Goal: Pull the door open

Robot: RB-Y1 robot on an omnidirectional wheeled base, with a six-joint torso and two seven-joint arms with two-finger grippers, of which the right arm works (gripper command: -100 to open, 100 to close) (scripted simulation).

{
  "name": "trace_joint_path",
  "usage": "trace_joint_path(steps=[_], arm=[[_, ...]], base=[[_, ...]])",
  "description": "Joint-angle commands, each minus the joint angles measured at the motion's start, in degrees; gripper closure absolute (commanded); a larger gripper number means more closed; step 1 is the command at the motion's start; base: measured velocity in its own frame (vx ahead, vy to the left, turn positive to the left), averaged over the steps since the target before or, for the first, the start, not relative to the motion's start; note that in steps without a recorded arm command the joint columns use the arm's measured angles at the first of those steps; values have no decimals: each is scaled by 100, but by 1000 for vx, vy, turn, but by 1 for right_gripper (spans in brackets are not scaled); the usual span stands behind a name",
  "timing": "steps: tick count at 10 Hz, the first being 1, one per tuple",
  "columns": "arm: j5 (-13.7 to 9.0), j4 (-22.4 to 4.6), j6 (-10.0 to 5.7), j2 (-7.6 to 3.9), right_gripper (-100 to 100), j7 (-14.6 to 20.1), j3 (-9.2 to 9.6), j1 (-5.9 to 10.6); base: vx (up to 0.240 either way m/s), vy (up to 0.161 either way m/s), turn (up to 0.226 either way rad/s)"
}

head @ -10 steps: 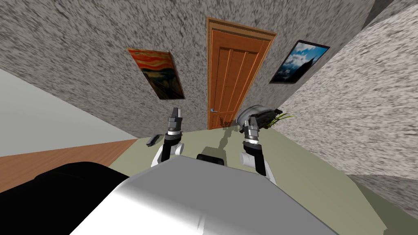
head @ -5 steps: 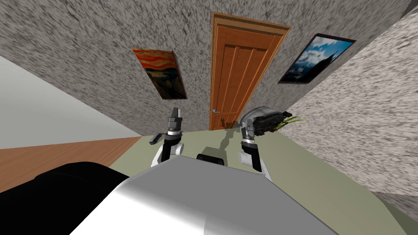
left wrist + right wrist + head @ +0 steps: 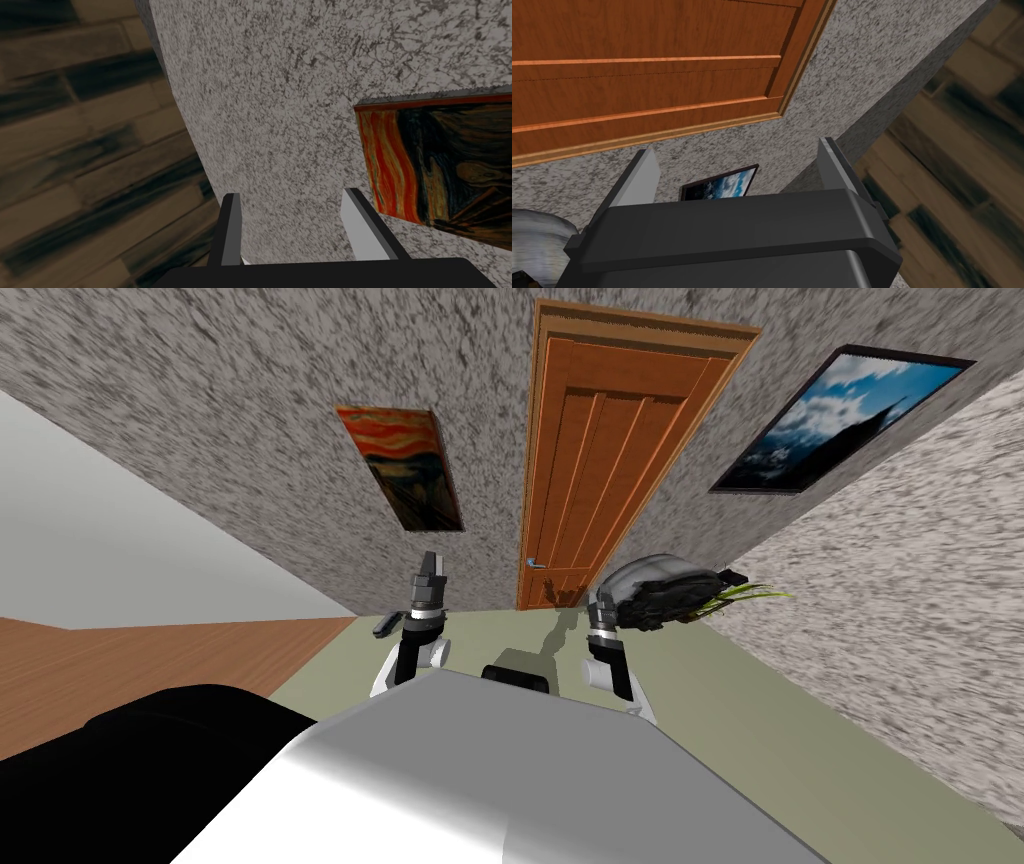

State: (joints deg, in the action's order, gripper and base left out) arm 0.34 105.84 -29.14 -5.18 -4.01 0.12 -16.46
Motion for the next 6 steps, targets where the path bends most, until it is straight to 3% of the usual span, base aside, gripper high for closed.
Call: trace_joint_path(steps=[1,6], arm=[[-59,-286,-105,-13,-100,49,-9,88],[-191,-1011,-274,-68,-100,157,-52,292]], base=[[74,15,156],[64,6,88]])
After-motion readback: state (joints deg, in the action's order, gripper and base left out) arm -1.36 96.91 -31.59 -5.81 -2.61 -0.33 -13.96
